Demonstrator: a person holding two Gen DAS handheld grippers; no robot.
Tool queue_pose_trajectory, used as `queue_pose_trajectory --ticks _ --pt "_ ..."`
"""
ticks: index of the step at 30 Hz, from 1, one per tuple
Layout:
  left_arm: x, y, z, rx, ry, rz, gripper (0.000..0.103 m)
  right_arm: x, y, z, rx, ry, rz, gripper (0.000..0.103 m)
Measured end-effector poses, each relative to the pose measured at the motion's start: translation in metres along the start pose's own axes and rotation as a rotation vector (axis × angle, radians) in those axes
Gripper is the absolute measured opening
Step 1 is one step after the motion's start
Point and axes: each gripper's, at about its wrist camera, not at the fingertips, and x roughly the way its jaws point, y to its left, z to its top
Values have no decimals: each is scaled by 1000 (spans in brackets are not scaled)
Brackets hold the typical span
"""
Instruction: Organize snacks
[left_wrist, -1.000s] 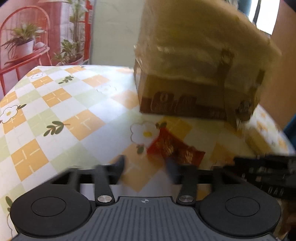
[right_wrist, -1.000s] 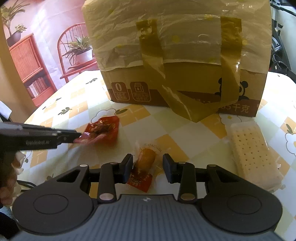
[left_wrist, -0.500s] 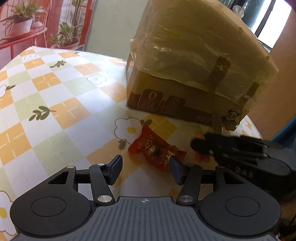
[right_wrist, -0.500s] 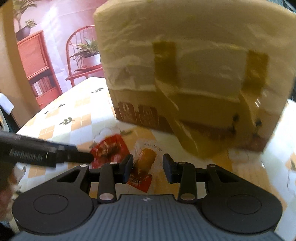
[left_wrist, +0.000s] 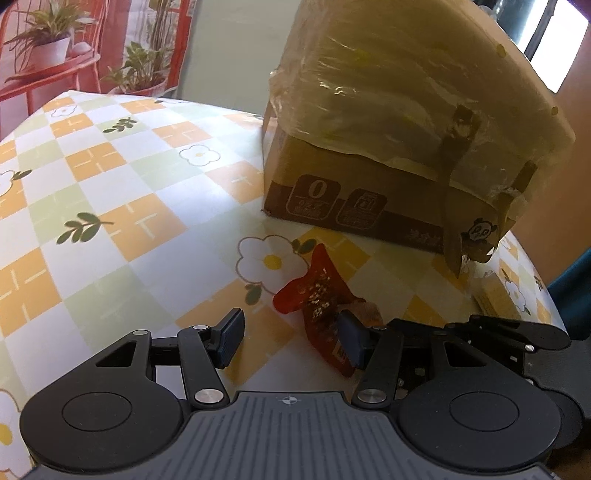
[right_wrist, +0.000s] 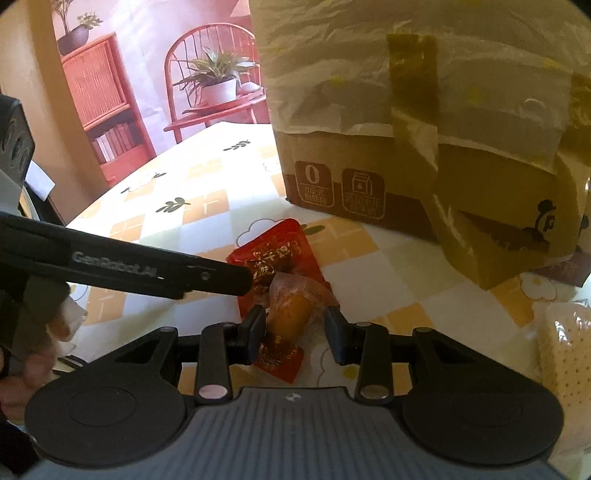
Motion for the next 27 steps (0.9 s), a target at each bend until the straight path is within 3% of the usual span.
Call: queue_pose_trajectory --ticks 4,9,19,22,26,27 --pt "7 -5 5 14 -5 3 58 -2 -2 0 10 -2 2 38" --pt "18 -15 12 120 -8 17 58 -4 -6 -5 29 -14 13 38" --pt "29 -19 20 222 10 -32 61 -6 -6 -6 35 -21 16 38" --pt "28 -22 17 239 10 -27 52 -7 -6 -6 40 -21 13 38" --pt "27 -27 13 267 2 -15 51 -10 -7 -8 51 -25 6 38" --pt "27 -28 12 271 -1 -12 45 -10 -7 -9 50 -25 4 38"
